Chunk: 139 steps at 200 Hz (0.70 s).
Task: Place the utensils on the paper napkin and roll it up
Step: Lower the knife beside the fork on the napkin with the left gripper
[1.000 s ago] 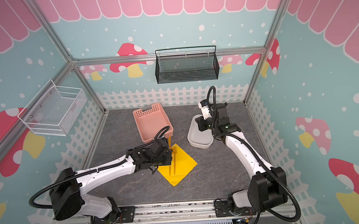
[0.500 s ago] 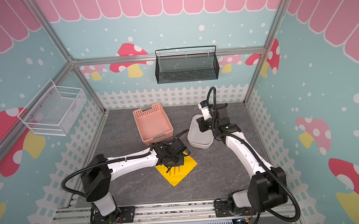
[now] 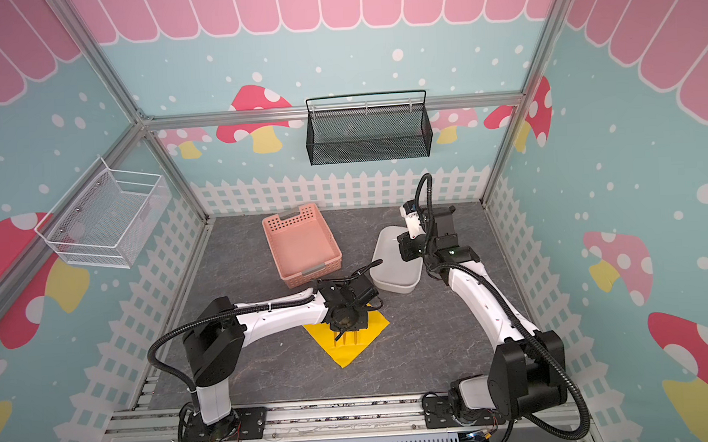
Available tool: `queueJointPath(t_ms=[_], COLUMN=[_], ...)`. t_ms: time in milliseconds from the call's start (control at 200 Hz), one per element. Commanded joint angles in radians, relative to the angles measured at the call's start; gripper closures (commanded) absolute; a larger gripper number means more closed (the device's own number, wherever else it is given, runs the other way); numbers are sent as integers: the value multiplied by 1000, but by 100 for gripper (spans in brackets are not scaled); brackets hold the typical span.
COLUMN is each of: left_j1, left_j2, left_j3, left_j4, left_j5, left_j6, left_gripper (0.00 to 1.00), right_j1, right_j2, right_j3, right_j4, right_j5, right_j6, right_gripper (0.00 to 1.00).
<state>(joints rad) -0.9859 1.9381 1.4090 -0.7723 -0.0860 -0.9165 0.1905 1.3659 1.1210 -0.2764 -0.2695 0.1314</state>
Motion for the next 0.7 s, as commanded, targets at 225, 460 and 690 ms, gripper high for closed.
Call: queueJointPath(t_ms=[225, 460, 690], left_j1=[5, 13, 20], left_j2=[73, 90, 99], left_j3=[77, 80, 77], left_j4=[-70, -82, -87], left_j5=[-5, -4, -9], left_j6=[-10, -21, -27], left_gripper=[100, 100, 100], right_j1=[-17, -21, -23], right_j2=[-6, -5, -8], right_j3=[-12, -21, -24], right_j4=[-11, -6, -6], right_j5=[-26, -37, -37], right_j6=[-15, -14, -14], right_gripper=[89, 89, 89])
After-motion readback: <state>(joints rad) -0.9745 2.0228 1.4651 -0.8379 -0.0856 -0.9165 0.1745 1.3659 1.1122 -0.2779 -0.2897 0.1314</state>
